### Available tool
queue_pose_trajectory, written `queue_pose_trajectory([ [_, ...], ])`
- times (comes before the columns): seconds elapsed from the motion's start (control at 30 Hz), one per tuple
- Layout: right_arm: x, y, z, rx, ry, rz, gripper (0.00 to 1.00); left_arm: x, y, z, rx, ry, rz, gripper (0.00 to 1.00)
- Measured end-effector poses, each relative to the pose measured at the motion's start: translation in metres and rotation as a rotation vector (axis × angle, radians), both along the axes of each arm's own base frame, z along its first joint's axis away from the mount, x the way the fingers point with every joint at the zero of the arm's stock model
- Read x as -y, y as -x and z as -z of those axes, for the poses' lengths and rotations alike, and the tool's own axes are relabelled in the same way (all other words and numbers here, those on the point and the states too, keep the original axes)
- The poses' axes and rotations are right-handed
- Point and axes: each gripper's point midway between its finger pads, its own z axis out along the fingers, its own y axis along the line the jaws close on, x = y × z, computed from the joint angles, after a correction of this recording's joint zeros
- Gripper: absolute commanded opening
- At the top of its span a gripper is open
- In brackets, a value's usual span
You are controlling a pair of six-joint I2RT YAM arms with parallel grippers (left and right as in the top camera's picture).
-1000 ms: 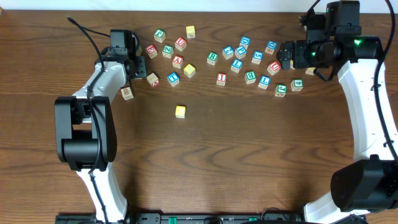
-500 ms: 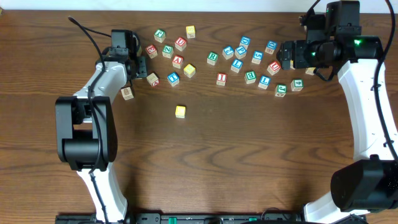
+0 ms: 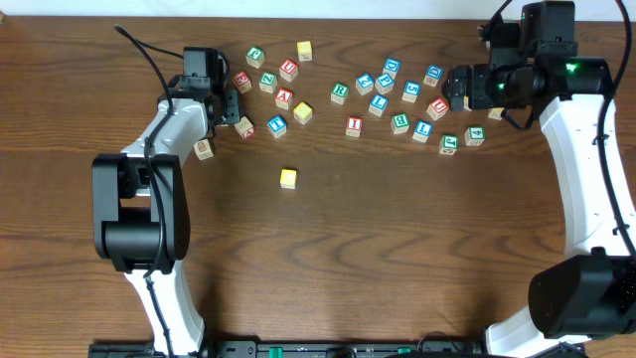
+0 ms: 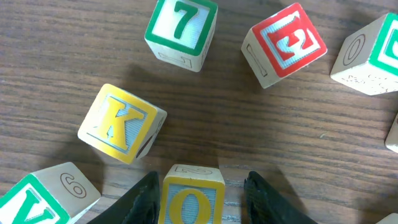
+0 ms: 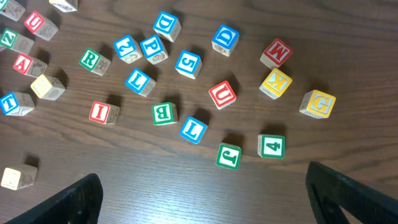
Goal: Spell out CORL
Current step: 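Move the left gripper to the yellow-bordered O block at left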
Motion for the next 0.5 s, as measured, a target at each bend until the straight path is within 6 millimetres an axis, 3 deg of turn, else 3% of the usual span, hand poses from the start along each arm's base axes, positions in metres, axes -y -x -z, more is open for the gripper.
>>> queue_pose_trajectory([
  [0.5,-0.0001,0.0000,0.0000,0.000,0.000,0.000,0.99,-0.0002,0.0012,0.0075,-0.011,-0.001,0.000,0.42],
])
